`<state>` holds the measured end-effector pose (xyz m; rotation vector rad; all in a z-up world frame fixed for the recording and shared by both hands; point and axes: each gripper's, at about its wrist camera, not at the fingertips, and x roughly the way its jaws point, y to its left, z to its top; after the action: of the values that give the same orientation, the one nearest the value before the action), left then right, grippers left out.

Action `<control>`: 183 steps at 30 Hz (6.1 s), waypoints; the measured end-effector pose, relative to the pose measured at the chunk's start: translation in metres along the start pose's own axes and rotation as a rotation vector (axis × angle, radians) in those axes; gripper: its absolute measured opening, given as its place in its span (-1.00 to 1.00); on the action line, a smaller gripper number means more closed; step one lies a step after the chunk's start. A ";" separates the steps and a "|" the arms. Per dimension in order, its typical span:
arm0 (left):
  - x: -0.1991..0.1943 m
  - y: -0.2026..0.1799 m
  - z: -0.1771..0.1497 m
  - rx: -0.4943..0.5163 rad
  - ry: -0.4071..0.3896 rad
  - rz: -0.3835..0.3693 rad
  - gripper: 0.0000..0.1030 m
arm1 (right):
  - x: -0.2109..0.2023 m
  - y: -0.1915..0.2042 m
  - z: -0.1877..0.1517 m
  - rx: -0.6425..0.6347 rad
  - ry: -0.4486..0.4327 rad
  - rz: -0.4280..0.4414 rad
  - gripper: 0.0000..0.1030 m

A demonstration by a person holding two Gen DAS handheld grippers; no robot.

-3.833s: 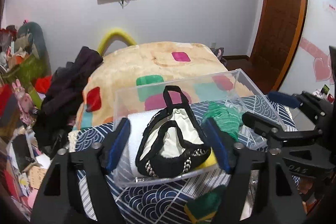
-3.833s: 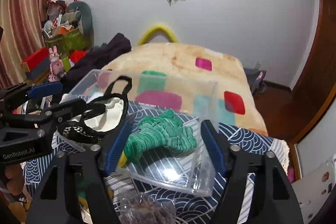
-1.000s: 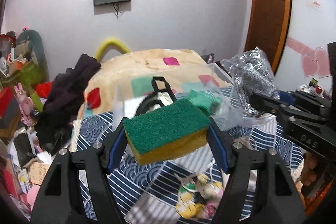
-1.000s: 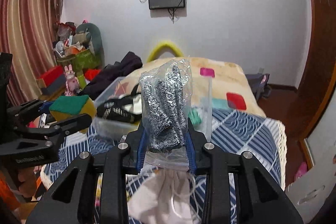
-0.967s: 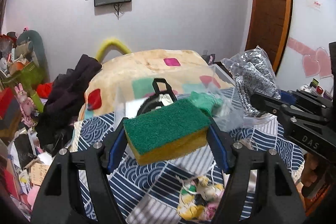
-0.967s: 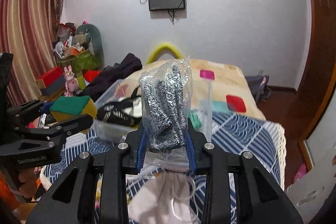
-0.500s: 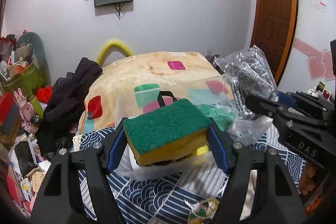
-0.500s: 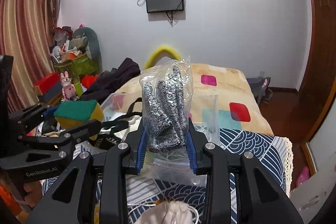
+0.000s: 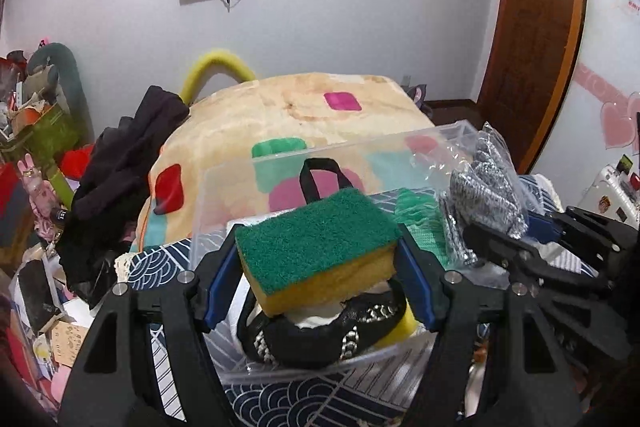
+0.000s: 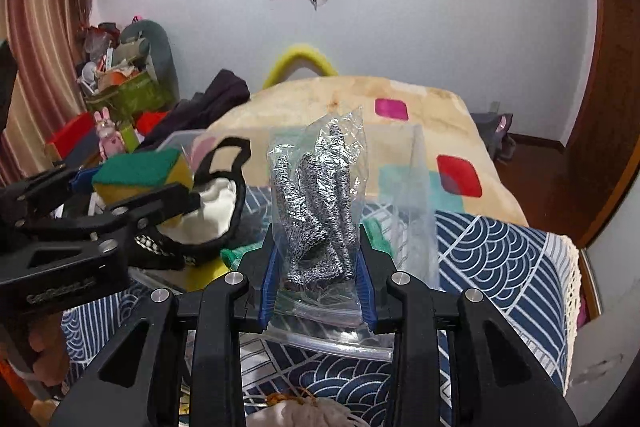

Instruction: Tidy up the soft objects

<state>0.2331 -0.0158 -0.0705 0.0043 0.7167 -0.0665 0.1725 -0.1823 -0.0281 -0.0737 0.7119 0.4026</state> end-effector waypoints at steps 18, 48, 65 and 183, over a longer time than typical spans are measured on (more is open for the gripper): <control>-0.015 0.013 -0.007 -0.055 0.031 -0.036 0.70 | -0.035 -0.006 0.003 0.019 -0.080 -0.011 0.61; -0.054 -0.011 -0.118 -0.057 0.166 -0.086 0.93 | -0.020 -0.016 -0.091 0.065 0.141 -0.011 0.92; -0.039 -0.043 -0.140 -0.035 0.258 -0.168 0.93 | -0.032 -0.009 -0.100 0.000 0.143 -0.017 -0.70; -0.221 -0.022 -0.060 -0.022 -0.443 -0.046 0.99 | -0.163 0.035 -0.033 -0.043 -0.503 0.005 1.00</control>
<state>0.0262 -0.0234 0.0302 -0.0470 0.2742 -0.0993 0.0272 -0.2113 0.0550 -0.0095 0.2072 0.4198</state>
